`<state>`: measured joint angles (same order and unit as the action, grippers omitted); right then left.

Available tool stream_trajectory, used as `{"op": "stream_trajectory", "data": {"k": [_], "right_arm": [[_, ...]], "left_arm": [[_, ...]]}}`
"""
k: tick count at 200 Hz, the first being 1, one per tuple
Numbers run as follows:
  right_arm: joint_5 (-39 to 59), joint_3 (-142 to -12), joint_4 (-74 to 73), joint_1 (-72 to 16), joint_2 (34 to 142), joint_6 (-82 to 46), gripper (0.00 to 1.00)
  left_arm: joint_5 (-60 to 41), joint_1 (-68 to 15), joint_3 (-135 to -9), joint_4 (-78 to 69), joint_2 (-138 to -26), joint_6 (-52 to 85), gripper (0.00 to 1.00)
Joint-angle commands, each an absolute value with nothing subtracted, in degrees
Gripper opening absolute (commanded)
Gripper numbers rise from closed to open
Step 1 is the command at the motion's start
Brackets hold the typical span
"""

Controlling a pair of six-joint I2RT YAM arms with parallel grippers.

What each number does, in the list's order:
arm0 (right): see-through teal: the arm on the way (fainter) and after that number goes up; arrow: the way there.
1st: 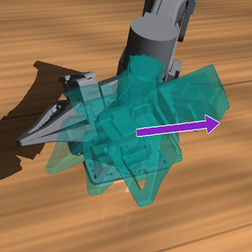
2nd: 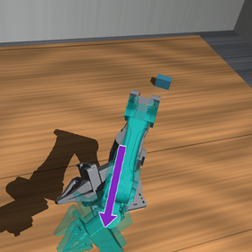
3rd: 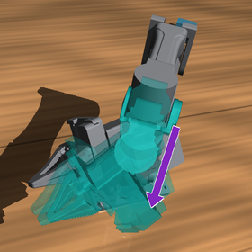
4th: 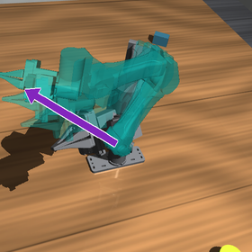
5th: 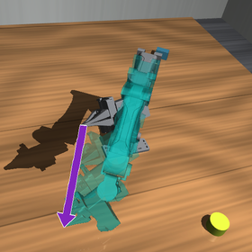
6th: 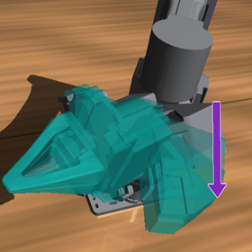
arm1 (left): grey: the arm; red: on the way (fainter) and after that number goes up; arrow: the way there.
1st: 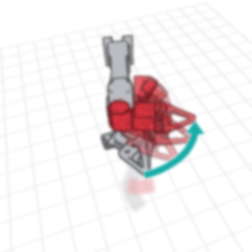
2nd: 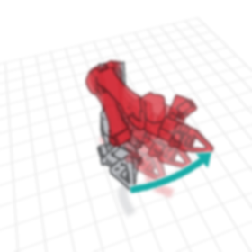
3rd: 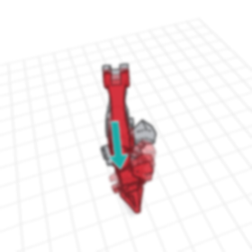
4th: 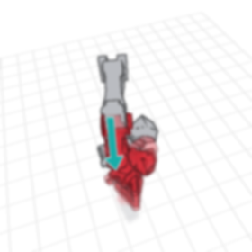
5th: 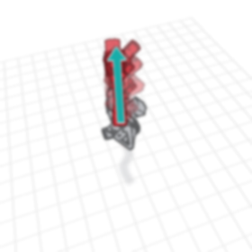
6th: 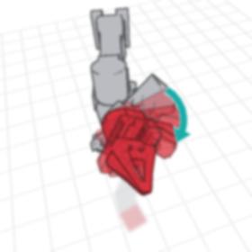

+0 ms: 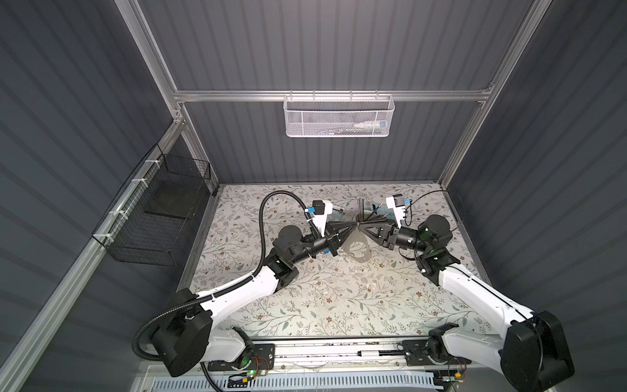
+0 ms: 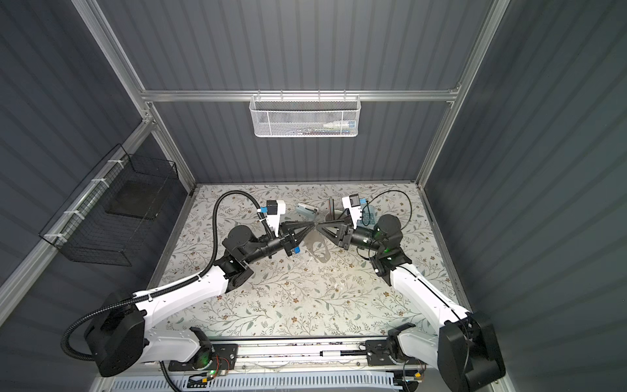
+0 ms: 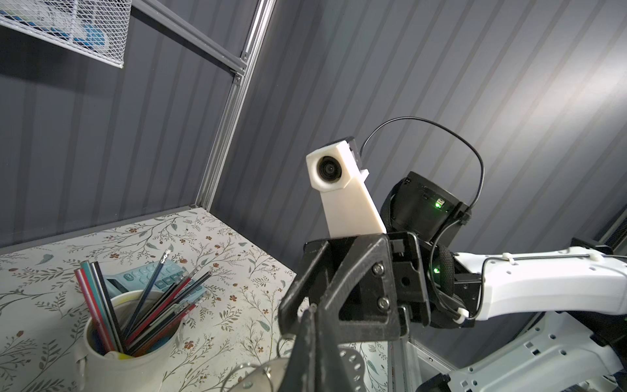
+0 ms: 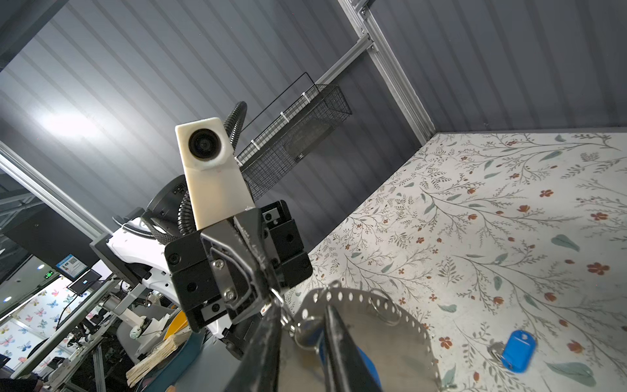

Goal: Put the keys on the keyring

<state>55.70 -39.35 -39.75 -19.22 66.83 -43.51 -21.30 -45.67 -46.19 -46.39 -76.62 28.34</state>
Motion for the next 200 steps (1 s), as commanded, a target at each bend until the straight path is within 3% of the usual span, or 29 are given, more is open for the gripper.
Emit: {"op": "stream_trajectory", "data": {"k": [1,63,130,141,159,168,200], "right_arm": [[56.8,-40.1,-41.1,-20.0,66.8,-43.4,0.23],[56.5,-39.5,-41.3,-20.5,66.7,-43.5,0.00],[55.0,-41.4,-32.6,-20.5,65.0,-36.1,0.00],[54.5,-41.8,-30.4,-20.5,64.7,-33.9,0.00],[53.5,-42.5,-26.3,-20.5,64.5,-29.2,0.00],[52.7,-42.5,-23.8,-20.5,64.5,-26.1,0.00],[52.7,-42.0,-19.0,-20.5,64.5,-17.9,0.00]], "left_arm": [[-22.2,-45.4,-46.4,-49.8,-76.7,28.9,0.00],[-21.7,-45.4,-46.0,-49.9,-77.1,29.0,0.00],[-21.2,-45.0,-44.7,-41.1,-72.2,26.6,0.00],[-21.8,-44.4,-45.3,-36.3,-70.4,25.3,0.09],[-23.5,-42.7,-45.9,-28.8,-67.4,22.9,0.37],[-25.1,-41.4,-45.9,-25.9,-65.9,22.0,0.45],[-33.3,-36.8,-50.2,-10.2,-63.5,15.4,0.52]]}}
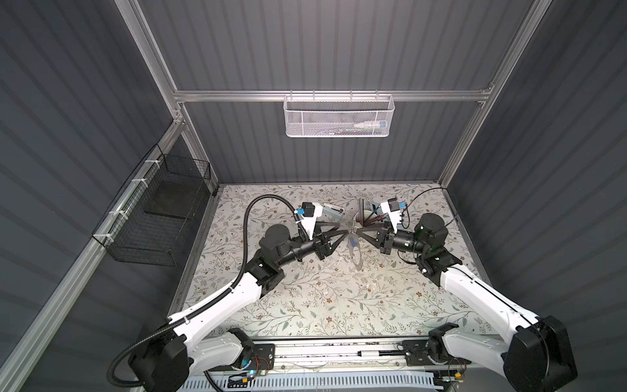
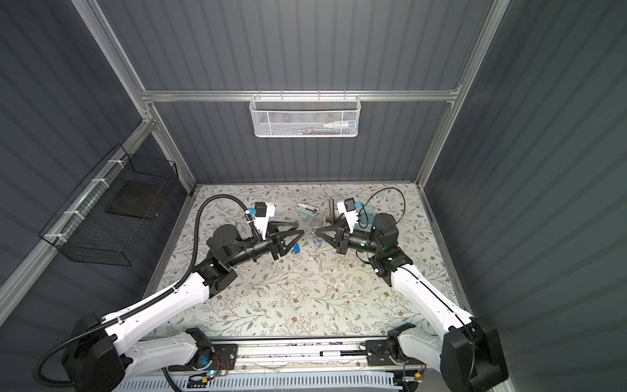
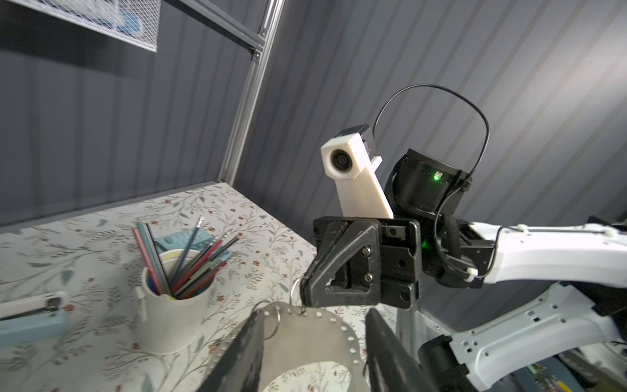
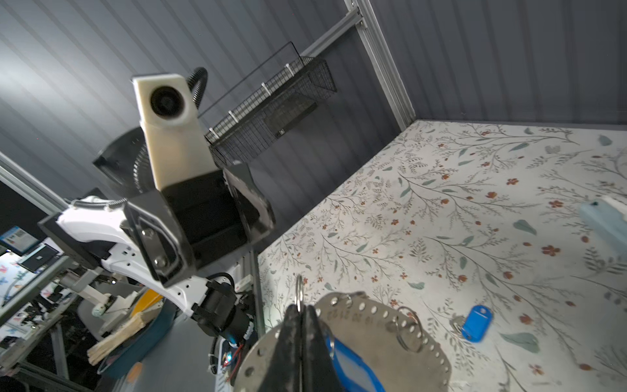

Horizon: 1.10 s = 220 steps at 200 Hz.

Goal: Put the keys on the keyring

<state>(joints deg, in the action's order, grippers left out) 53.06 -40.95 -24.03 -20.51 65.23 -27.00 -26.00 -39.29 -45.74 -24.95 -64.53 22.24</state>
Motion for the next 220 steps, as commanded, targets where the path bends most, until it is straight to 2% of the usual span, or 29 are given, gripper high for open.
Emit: {"op": "stream_trajectory", "data": {"k": [1,50,105,126,145,162,220], "right_arm": [[52.7,-42.0,-18.8,-20.5,64.5,-17.8,0.00],[52.1,-42.4,-13.5,-20.5,62.5,-8.5,0.00],[51.5,-42.9,-9.8,-20.8,61.8,-3.0,0.00],[51.2,-43.2,-8.6,-21.1,61.7,-1.3,0.00],[51.8,-42.9,-8.5,-21.4,62.1,-1.0,0.00],[52.1,-43.0,-7.9,-21.6,62.4,-0.5,0.00],[54.2,-42.3,-9.8,-22.3,62.8,-1.1,0.01]], "left_arm": [[-33.5,-36.7,-50.5,-9.6,-63.4,15.0,0.52],[-41.7,-36.4,-64.4,20.6,-67.0,-12.0,0.53],[-41.4,-36.4,-78.9,37.7,-75.7,-24.3,0.53],[-42.0,-36.5,-84.1,42.6,-79.7,-26.0,0.56],[-41.8,-36.5,-82.4,38.4,-80.0,-24.4,0.60],[-43.3,-36.4,-82.5,37.9,-80.2,-26.3,0.55],[-41.1,-38.4,-91.2,48.5,-87.4,-32.4,0.53]]}}
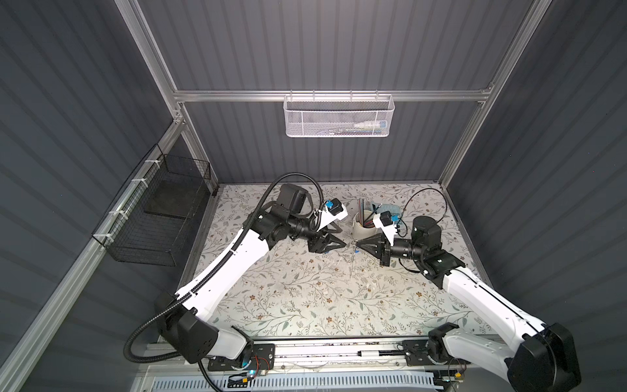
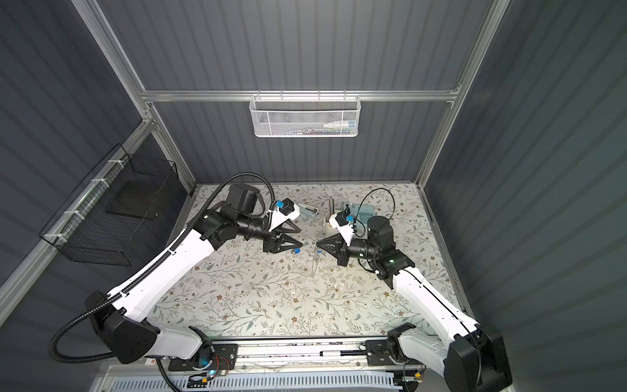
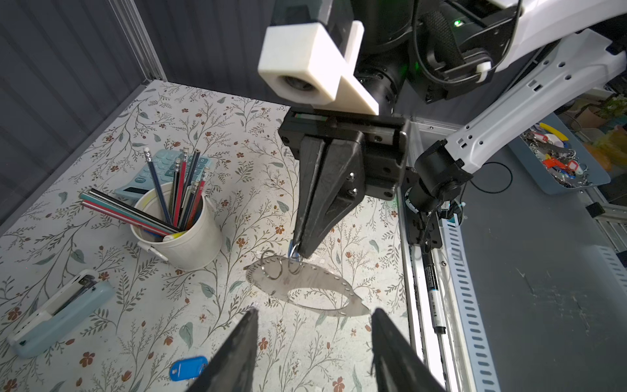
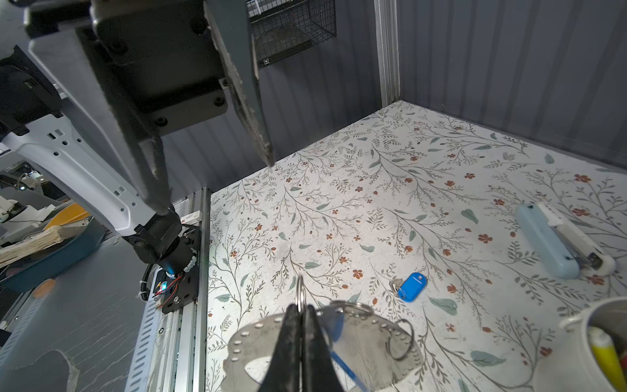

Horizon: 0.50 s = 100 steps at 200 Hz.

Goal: Put the keys on the keyring

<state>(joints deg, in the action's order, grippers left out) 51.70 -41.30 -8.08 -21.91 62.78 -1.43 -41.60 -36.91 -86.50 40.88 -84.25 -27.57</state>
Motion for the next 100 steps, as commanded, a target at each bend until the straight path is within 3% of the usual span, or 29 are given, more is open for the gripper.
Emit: {"op": "stream_trajectory", "data": {"k": [1,100], "right_arm": [[54.3,-42.2,-9.9,-22.3,62.9,-1.2,0.01],[57.4,-41.2,-12.7,-23.4,63.2,-2.2,0.01]], "left_arm": [[-41.0,-38.4,-91.3,48.7,-87.5,-32.6,0.53],[-31.5,-41.2,-97.5,54.0,-93.3,-38.8,0.49]]}}
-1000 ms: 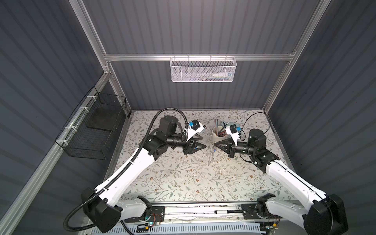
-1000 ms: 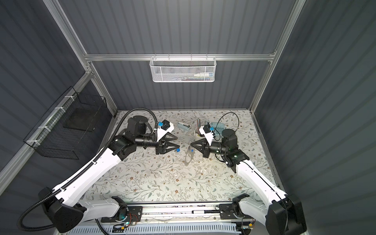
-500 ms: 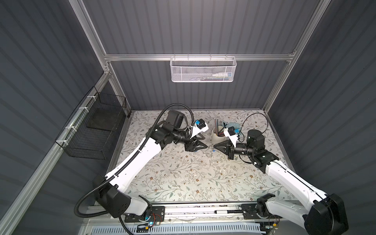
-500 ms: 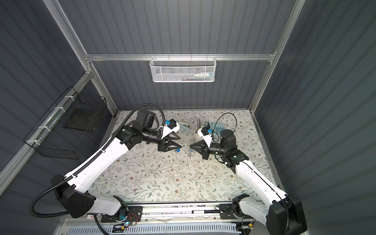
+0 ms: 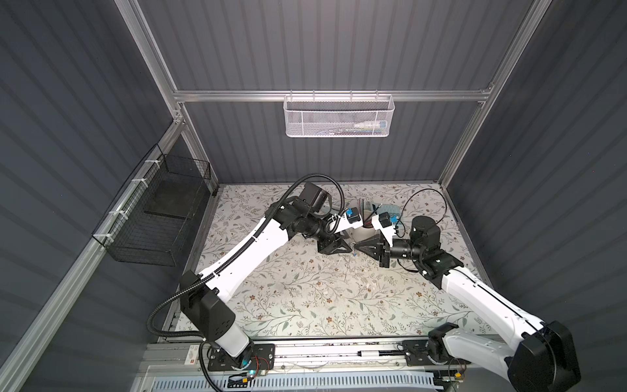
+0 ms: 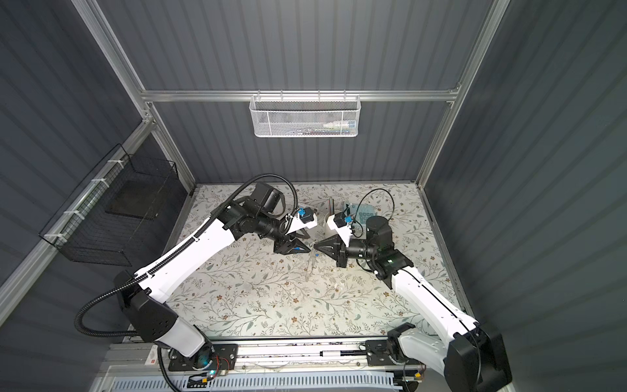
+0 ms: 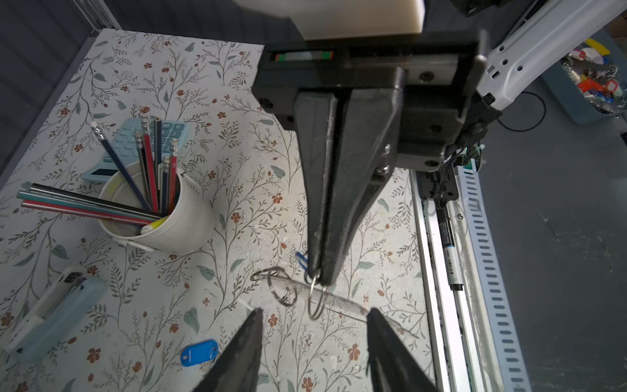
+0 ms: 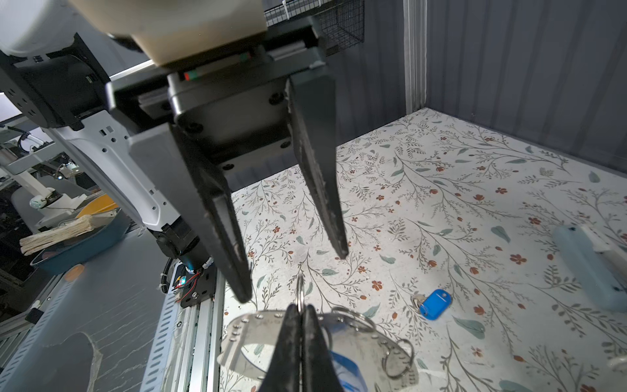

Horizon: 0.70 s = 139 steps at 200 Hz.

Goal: Put the keys on the keyring

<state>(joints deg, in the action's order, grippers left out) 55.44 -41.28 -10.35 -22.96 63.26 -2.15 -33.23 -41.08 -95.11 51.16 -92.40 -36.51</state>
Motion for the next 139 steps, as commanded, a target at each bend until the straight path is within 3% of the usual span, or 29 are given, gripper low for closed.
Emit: {"op": "stream_trajectory", "data": {"k": [1,106,139], "right_arm": [[57.5,-41.2,-12.7,-23.4,63.2,-2.3,0.01],[57.7,-41.7,-12.1,-24.2,63.7,-1.9,0.00],[57.7,-41.7,-12.0,-24.3,63.7,-1.8,0.00]], "left_arm": [[-31.5,-41.2,-97.6,54.0,-93.3,-38.8,0.49],[-32.7,-42.1,-99.8,55.8,-95.2,-39.1,0.27],[-34.0,-42.4,-99.8,55.9,-95.4,-39.2,0.25]]}}
